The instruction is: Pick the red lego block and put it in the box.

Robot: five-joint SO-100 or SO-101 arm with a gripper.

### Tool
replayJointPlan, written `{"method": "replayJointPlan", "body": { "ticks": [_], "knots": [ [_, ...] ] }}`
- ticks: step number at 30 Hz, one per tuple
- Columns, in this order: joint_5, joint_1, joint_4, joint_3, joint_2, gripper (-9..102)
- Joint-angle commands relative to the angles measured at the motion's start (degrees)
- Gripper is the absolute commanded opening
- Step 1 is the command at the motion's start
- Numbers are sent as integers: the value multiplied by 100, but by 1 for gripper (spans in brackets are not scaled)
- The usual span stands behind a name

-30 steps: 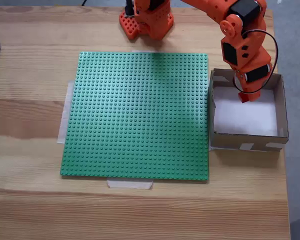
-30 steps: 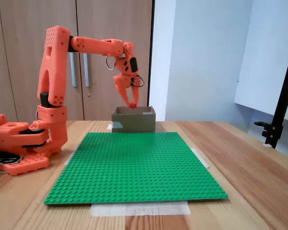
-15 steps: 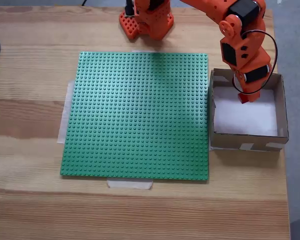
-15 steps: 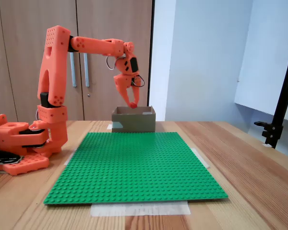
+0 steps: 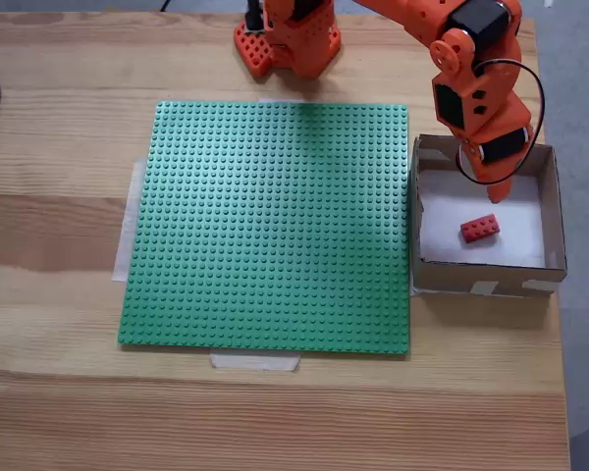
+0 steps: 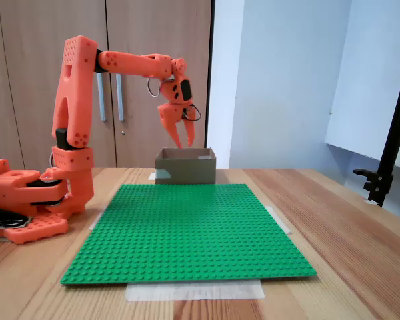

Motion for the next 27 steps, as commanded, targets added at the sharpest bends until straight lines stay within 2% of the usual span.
{"method": "replayJointPlan", "body": {
  "ticks": [1,13,23,27],
  "knots": [
    [-26,53,0,-176,343,16],
    [-123,105,-44,519,1143,14],
    [-896,668,-343,1661,2575,2],
    [-1116,1011,-316,1925,3041,0]
  ]
}}
